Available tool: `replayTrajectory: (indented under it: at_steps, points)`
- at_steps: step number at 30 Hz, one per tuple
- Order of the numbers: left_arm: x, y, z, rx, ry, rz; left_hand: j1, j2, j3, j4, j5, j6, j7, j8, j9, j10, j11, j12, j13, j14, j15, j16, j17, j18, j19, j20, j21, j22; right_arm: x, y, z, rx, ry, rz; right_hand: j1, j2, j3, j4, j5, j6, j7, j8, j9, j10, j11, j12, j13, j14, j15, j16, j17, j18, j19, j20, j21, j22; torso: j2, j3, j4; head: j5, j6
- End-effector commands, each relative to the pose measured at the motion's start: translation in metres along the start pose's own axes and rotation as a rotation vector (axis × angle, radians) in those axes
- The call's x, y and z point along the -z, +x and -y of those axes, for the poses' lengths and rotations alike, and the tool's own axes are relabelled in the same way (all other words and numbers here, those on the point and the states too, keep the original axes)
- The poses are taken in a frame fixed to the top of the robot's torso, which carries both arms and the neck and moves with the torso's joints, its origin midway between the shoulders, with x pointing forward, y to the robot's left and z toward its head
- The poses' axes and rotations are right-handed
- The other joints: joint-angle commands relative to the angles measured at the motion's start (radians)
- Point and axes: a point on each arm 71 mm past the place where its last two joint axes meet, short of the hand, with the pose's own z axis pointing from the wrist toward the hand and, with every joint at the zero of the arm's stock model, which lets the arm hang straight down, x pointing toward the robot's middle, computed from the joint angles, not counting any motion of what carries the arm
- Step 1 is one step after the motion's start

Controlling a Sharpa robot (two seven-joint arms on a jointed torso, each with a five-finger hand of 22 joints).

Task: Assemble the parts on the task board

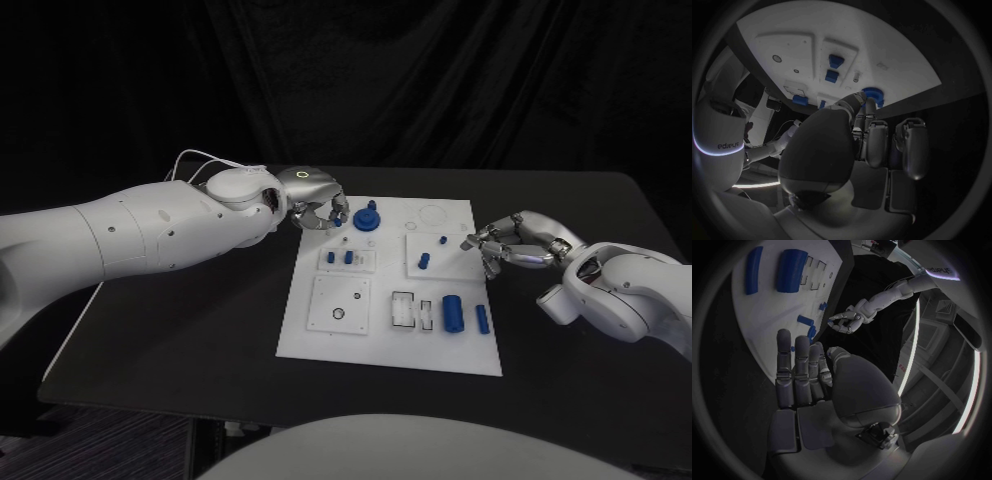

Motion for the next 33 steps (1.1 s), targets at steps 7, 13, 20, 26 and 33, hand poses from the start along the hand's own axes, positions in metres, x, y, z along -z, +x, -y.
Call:
replayTrajectory:
  at_steps: [7,13,20,26,33]
  points:
    - [-0.005,0.013,0.004,0.015,0.003,-0.054,-0.003,0.001,-0.004,-0.004,-0.005,-0.004,0.006,0.0,0.004,0.015,0.001,-0.006,-0.002,0.004,-0.002,-0.004,-0.003,-0.015,0.024,-0.004,0.005,0.212,0.0,0.003,0.003,-0.009,0.026,-0.031,-0.001,0.001,0.006,0.001,0.003,0.0,-0.003,0.005,0.001,-0.001,0.001,0.0,-0.002,-0.011,0.002,-0.006,-0.004,0.018,0.007,-0.001,-0.005,0.001,0.002,-0.0019,0.0004,0.0,0.0]
    - [-0.007,0.016,0.006,0.019,0.002,-0.066,-0.004,0.001,-0.004,-0.004,-0.007,-0.007,0.007,-0.002,0.003,0.016,0.001,-0.008,-0.004,0.003,-0.002,-0.006,-0.006,-0.015,0.024,-0.004,0.006,0.212,0.0,0.003,0.003,-0.01,0.028,-0.034,-0.003,0.002,0.005,0.002,0.0,-0.001,-0.003,0.005,0.001,-0.002,0.002,0.0,-0.003,-0.013,0.003,-0.007,-0.006,0.017,0.006,0.0,-0.006,0.001,0.001,0.0014,-0.0013,0.0,0.0]
    - [-0.01,0.02,0.008,0.023,0.002,-0.078,-0.006,0.0,-0.005,-0.003,-0.009,-0.009,0.008,-0.005,0.002,0.017,0.002,-0.011,-0.005,0.001,-0.002,-0.011,-0.014,-0.014,0.023,-0.004,0.004,0.211,0.0,0.004,0.003,-0.011,0.029,-0.036,-0.003,0.002,0.005,0.002,0.0,-0.001,-0.003,0.005,0.001,-0.002,0.002,0.0,-0.003,-0.013,0.003,-0.007,-0.006,0.017,0.006,0.0,-0.006,0.001,0.002,0.0024,-0.004,0.003,0.0]
    - [-0.011,0.022,0.009,0.026,0.0,-0.085,-0.006,0.0,-0.005,-0.003,-0.01,-0.01,0.008,-0.005,0.002,0.017,0.003,-0.012,-0.006,0.0,-0.001,-0.011,-0.014,-0.014,0.023,-0.004,0.004,0.211,0.0,0.004,0.003,-0.011,0.029,-0.036,-0.003,0.002,0.005,0.002,0.0,-0.001,-0.003,0.005,0.001,-0.002,0.002,0.0,-0.003,-0.013,0.003,-0.007,-0.006,0.017,0.006,0.0,-0.006,0.001,0.001,0.0031,-0.0039,0.002,0.0]
    - [-0.013,0.023,0.008,0.026,-0.007,-0.093,-0.005,0.001,-0.004,-0.004,-0.011,-0.011,0.008,-0.006,0.002,0.018,0.003,-0.013,-0.007,-0.002,-0.001,-0.014,-0.02,-0.014,0.022,-0.004,0.002,0.211,0.0,0.004,0.003,-0.011,0.031,-0.036,-0.004,0.002,0.005,0.002,-0.002,-0.002,-0.003,0.005,0.0,-0.003,0.002,0.0,-0.003,-0.015,0.003,-0.008,-0.008,0.017,0.006,0.0,-0.007,0.0,0.0,0.0017,-0.0025,-0.001,0.0]
